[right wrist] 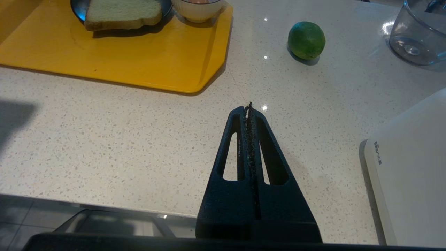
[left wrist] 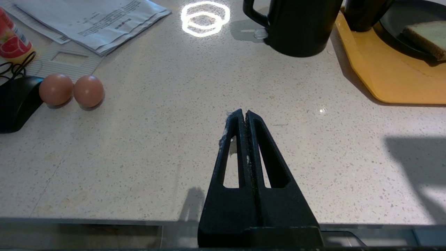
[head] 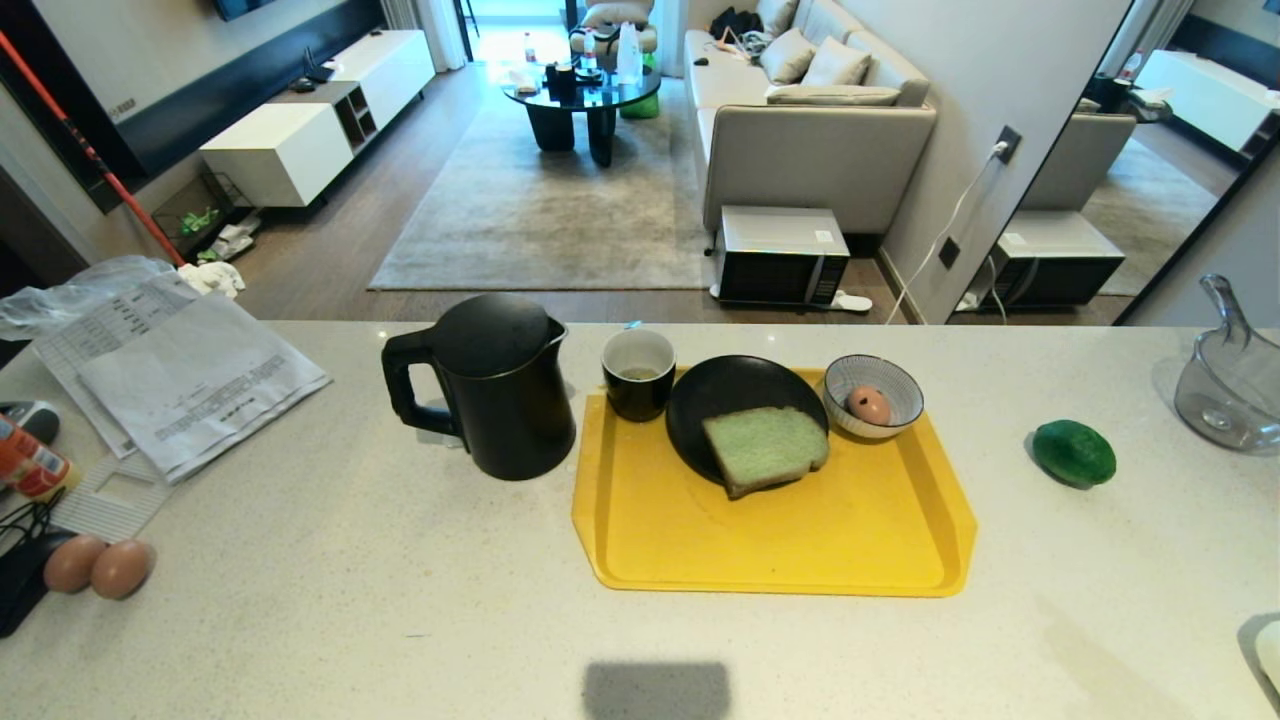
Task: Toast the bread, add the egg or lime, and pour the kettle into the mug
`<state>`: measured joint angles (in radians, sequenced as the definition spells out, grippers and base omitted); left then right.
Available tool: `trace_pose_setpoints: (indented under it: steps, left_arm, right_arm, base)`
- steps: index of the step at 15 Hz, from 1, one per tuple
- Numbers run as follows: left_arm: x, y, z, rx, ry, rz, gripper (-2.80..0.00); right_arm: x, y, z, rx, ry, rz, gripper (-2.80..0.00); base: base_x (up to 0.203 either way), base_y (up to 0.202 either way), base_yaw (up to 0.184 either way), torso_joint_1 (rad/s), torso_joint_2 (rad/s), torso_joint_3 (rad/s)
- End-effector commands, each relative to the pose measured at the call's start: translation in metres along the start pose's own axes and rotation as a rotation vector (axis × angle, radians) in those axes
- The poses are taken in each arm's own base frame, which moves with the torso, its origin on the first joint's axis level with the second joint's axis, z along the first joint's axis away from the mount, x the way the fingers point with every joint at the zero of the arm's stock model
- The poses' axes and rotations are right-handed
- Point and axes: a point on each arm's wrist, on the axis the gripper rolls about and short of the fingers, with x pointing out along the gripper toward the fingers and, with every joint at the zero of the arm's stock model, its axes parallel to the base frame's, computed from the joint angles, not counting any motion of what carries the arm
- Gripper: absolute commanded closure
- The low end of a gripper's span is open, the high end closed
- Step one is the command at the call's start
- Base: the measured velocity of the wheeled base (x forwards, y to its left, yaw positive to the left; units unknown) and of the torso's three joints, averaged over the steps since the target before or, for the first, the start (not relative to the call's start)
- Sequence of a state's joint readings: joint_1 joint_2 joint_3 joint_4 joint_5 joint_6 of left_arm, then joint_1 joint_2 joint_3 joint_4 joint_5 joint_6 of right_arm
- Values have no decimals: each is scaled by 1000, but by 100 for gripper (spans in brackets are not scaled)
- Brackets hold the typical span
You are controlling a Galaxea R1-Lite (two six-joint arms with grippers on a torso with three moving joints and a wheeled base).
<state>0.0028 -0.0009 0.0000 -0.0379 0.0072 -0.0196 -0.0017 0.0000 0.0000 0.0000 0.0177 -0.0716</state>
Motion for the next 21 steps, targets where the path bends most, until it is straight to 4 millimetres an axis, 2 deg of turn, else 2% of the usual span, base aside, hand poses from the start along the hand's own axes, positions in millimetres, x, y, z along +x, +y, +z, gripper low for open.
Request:
trace_pose_setpoints:
  steps: [1,21]
  left_arm:
    - [1,0,-4,0,11,1,0]
    - [1,0,-4,0,11,1,0]
  right_arm:
    - [0,0,0,-1,0,1,0]
    - [0,0,0,-1,0,1,0]
  base:
    - [0,0,0,0,0,0]
    - [0,0,0,0,0,0]
